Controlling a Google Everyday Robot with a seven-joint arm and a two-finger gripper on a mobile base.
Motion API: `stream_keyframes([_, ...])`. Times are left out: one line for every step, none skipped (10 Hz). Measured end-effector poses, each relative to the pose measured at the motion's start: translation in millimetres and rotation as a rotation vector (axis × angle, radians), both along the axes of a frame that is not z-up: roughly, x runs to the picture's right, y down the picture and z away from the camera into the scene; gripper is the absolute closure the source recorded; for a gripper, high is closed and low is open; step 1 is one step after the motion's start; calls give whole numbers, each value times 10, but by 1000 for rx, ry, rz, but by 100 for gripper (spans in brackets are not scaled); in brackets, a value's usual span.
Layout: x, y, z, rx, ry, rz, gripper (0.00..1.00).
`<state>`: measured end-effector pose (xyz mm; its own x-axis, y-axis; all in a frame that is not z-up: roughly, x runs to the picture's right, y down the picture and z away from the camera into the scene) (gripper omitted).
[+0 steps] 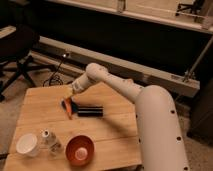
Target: Place the pepper on the white sponge
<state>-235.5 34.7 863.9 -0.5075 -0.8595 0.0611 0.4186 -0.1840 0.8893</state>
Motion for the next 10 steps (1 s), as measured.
stream_keyframes([-3, 33, -15, 9, -6, -8, 100])
stream_keyframes([2, 70, -14, 10, -7, -15, 100])
stream_keyframes([13, 104, -11, 10, -6, -19, 100])
stream_keyframes([17, 127, 1, 7, -5, -21, 100])
stream_keyframes([23, 110, 11, 5, -2, -15, 100])
stream_keyframes([25, 89, 15, -1, -1, -11, 100])
stream_keyframes([13, 43, 3, -11, -6, -5, 100])
stream_keyframes([4, 13, 0, -19, -11, -5, 100])
stream_keyframes([-7, 4, 19, -29, -12, -15, 100])
stream_keyframes([-12, 1, 45, -33, -9, -23, 100])
